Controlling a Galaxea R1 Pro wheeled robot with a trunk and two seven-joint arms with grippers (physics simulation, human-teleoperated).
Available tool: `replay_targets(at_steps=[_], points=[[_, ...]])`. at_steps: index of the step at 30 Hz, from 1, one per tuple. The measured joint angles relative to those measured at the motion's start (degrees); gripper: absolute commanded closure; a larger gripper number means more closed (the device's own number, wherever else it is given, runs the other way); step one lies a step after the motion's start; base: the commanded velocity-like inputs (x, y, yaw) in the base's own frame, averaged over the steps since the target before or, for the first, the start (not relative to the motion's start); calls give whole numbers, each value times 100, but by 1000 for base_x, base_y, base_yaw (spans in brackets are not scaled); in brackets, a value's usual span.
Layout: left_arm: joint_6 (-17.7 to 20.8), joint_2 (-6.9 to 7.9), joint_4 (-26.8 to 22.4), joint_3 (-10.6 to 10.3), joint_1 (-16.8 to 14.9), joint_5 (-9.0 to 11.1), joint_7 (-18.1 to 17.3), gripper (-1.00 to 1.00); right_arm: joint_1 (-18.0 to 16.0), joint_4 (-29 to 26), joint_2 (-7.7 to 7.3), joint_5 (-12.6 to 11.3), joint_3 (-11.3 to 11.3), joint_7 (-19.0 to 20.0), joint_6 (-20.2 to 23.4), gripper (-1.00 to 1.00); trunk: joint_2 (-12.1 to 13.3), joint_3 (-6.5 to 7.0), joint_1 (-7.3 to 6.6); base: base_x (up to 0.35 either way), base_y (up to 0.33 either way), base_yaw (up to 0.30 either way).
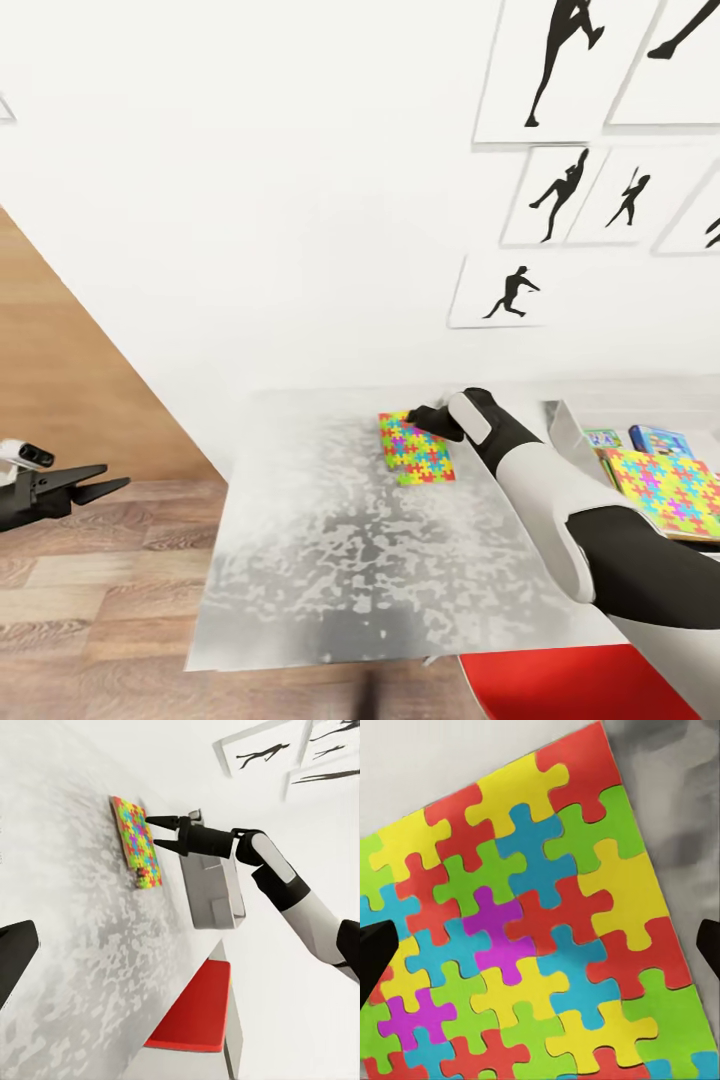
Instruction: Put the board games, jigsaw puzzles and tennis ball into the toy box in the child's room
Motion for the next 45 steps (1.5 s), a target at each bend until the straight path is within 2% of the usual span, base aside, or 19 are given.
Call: replay_targets(at_steps=[6, 28, 45], points=[[-68, -181, 11, 15, 6, 7, 0, -100, -1, 1, -9, 0, 2, -1, -11, -100, 0, 0, 0, 0, 104, 0], [-73, -183, 12, 17, 6, 9, 0, -100, -1, 1, -11, -1, 2, -1, -13, -100, 0, 0, 1, -47, 82, 0], [-72, -183, 12, 11, 6, 8, 0, -100, -1, 1, -14, 0, 2, 1, -15, -100, -1, 0, 0, -65, 189, 0]])
